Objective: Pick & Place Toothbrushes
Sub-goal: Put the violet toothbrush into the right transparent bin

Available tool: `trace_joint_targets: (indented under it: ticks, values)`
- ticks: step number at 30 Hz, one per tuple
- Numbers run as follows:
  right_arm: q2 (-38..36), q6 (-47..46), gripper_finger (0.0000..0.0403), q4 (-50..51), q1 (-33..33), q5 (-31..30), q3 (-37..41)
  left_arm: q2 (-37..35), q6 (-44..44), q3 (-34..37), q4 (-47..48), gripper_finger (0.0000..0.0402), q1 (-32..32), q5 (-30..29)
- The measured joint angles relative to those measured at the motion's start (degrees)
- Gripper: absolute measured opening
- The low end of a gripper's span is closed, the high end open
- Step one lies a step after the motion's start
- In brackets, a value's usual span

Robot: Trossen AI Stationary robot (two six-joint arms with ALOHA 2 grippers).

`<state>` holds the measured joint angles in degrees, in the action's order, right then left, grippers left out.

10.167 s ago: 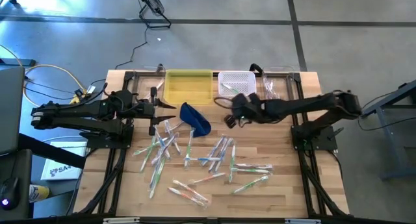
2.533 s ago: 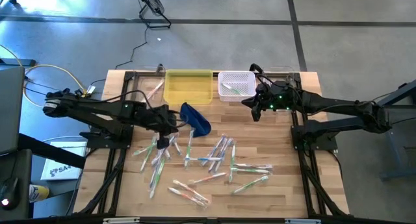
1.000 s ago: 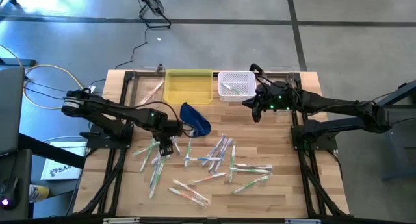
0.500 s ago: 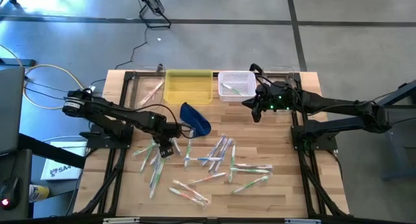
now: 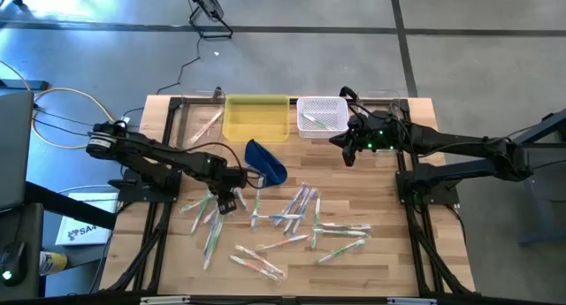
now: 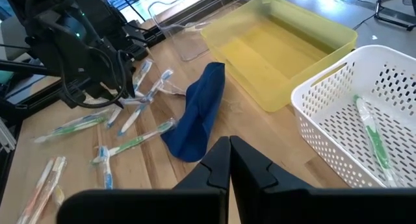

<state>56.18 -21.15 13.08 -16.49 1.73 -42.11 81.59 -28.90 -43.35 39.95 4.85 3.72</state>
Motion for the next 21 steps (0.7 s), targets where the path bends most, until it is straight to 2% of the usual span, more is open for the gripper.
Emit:
trace_joint_targets:
  ticks: [15, 21]
  values:
    - [0.0, 0.0, 0.0002, -0.02, 0.01, -0.12, 0.0, 1.54, -0.26, 0.0, -1.76, 0.0022, 0.0, 0.03]
    - [0.0, 0.0, 0.0002, -0.02, 0.01, -0.11, 0.0, 1.54, -0.07, -2.16, -3.11, 0.002, -0.01, 0.59]
